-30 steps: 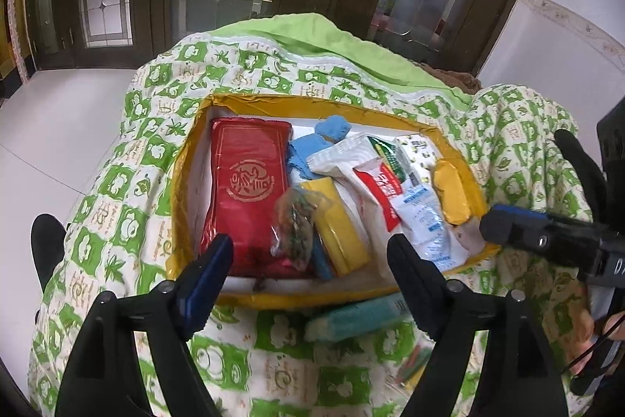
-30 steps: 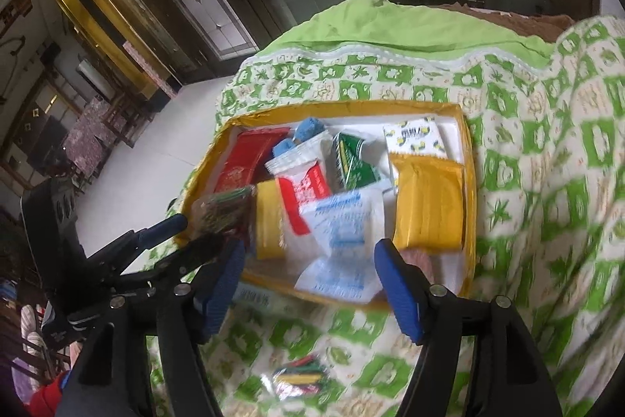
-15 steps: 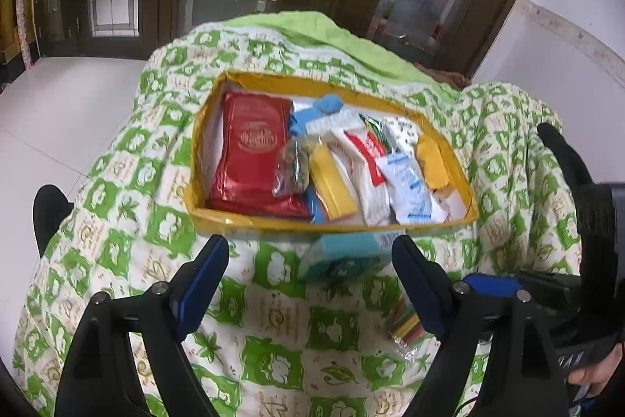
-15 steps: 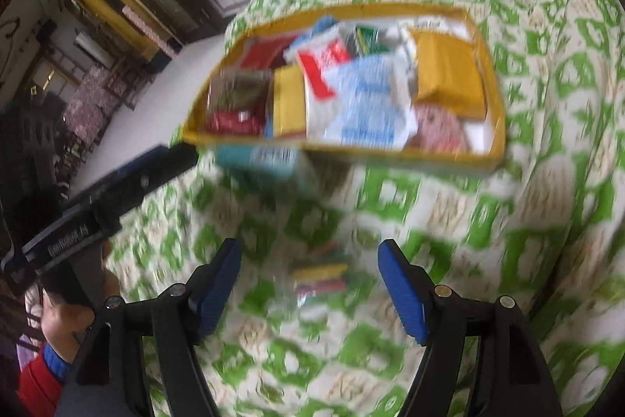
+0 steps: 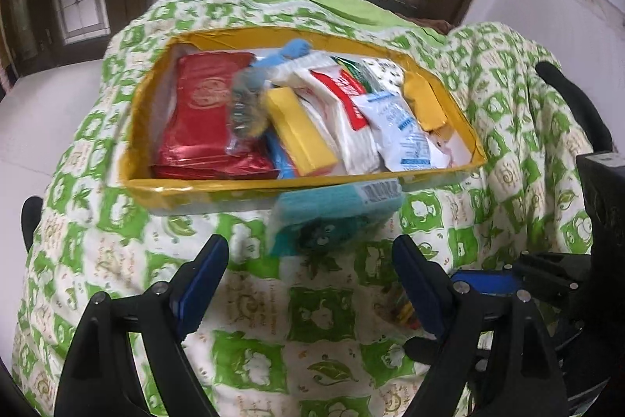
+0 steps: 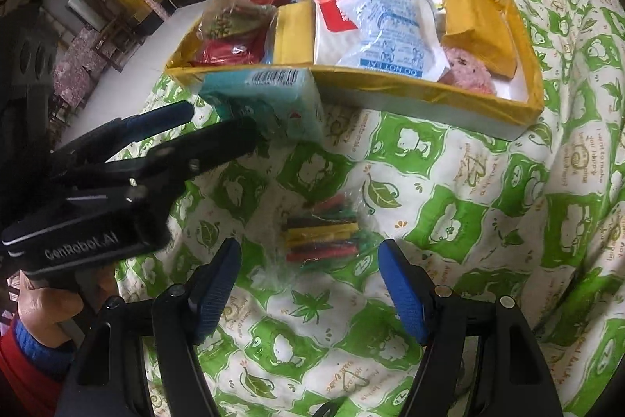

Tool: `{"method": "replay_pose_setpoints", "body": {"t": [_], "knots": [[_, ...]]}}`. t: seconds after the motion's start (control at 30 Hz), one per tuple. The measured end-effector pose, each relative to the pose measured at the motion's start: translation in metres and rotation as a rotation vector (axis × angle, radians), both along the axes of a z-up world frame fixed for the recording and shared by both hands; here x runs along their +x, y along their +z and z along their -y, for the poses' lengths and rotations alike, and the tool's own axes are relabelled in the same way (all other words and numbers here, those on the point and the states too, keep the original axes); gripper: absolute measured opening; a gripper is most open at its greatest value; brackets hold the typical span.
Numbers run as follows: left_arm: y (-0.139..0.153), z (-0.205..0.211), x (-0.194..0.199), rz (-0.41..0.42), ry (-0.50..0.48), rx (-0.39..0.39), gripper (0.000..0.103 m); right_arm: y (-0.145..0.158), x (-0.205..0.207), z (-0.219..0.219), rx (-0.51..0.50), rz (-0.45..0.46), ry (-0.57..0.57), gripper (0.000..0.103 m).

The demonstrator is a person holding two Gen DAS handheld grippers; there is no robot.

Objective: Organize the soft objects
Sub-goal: 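Grasp the teal tissue pack with the left gripper while the right grips the colored sticks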

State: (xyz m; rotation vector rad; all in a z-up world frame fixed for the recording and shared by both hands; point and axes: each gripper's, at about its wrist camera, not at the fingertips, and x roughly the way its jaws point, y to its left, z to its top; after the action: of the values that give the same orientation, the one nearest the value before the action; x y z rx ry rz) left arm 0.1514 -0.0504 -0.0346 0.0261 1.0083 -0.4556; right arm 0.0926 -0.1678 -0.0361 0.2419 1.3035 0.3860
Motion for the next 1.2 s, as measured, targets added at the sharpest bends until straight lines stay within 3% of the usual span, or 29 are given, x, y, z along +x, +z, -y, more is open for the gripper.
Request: {"method": "replay_pose_setpoints", "body": {"t": [0.27,0.33,0.47,0.63,0.67,0.73,0.8,1.0,1.2], "knots": [[-0.005,0.018,0.008,0.002,-0.024,0.009,0.089,-0.005,0.001,-0.008,-0.031,0.017,0.008,0.076],[-0.007,0.024,0.012,-0.001,-0.027,0.018,0.089,-0.007,0.001,-0.012,-0.047,0.023,0.02,0.067],[-0.013,0.032,0.018,-0.009,-0.018,0.04,0.089,-0.013,0.004,-0.019,-0.075,0.03,0.02,0.061],[-0.02,0.03,0.022,-0.021,0.029,0.033,0.089,-0.012,0.008,-0.02,-0.067,0.037,0.007,0.043],[-0.02,0.027,0.022,-0.02,0.034,0.02,0.088,-0.012,0.005,-0.013,-0.062,0.038,0.003,0.041],[-0.02,0.023,0.022,-0.023,0.035,-0.001,0.073,-0.011,0.006,-0.01,-0.049,0.038,-0.003,0.036],[-0.018,0.019,0.02,-0.03,0.03,-0.026,0.069,-0.008,0.004,-0.003,-0.036,0.039,-0.003,0.031],[-0.006,0.009,0.011,-0.02,0.021,-0.094,0.067,-0.002,0.001,0.004,0.008,0.051,0.001,0.018],[0.001,0.006,0.005,-0.029,0.012,-0.128,0.061,0.002,-0.002,0.013,0.035,0.057,-0.004,0.013]]}}
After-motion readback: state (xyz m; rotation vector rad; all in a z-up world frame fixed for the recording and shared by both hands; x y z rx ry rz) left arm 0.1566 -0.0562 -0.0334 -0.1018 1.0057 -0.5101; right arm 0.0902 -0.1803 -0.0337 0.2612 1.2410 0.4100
